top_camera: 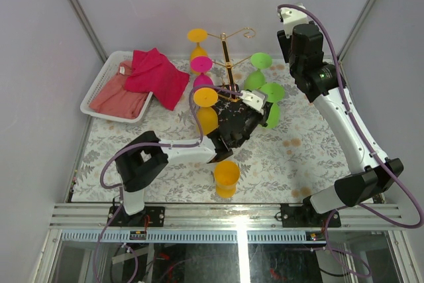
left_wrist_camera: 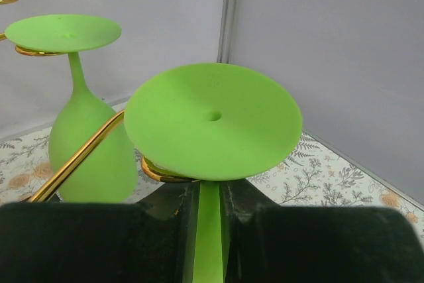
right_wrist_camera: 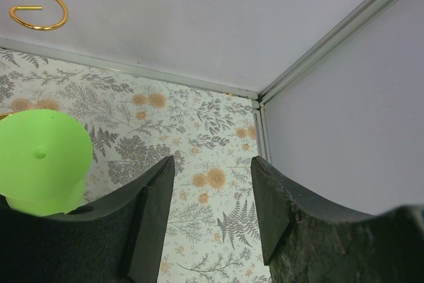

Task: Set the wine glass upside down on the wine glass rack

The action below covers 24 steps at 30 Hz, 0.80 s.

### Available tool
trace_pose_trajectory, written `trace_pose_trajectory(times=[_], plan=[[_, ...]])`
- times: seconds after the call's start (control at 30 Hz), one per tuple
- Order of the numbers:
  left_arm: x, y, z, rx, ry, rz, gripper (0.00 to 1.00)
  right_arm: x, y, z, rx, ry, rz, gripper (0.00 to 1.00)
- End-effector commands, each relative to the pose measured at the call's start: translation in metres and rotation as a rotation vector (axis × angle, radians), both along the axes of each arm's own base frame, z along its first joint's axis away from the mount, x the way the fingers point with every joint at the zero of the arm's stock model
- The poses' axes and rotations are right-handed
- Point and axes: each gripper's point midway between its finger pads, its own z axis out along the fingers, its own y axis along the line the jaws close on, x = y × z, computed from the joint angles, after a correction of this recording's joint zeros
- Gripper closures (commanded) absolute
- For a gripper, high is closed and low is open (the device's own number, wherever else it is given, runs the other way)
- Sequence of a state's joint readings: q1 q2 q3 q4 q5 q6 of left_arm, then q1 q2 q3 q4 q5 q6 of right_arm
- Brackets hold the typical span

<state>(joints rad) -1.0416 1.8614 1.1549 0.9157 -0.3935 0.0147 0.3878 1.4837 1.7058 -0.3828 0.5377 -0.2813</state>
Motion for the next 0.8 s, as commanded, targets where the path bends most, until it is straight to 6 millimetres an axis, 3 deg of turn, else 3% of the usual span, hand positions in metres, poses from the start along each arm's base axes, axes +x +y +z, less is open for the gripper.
trace_pose_trajectory(times=[0.0,0.4,0.5,0.63,0.77], plan=[[-0.008,0.005,0.020,-0.060,-0.014,-0.026,1.00,-0.002,-0.006,0.026,0.016,-0.078,-0.011,0.43],[-0.012,0.040,0.019,-0.055,0.009,0.061,1.00,0.001,-0.003,0.021,0.025,-0.069,-0.002,0.43],[-0.014,0.042,0.020,-0.056,0.012,0.060,0.87,0.001,-0.003,0.021,0.026,-0.067,-0.002,0.42],[-0.017,0.049,0.019,-0.057,0.013,0.083,0.58,0.002,-0.003,0.019,0.023,-0.062,-0.006,0.38],[-0.023,0.055,0.017,-0.040,0.018,0.081,0.45,0.002,-0.003,0.020,0.025,-0.060,-0.005,0.34]])
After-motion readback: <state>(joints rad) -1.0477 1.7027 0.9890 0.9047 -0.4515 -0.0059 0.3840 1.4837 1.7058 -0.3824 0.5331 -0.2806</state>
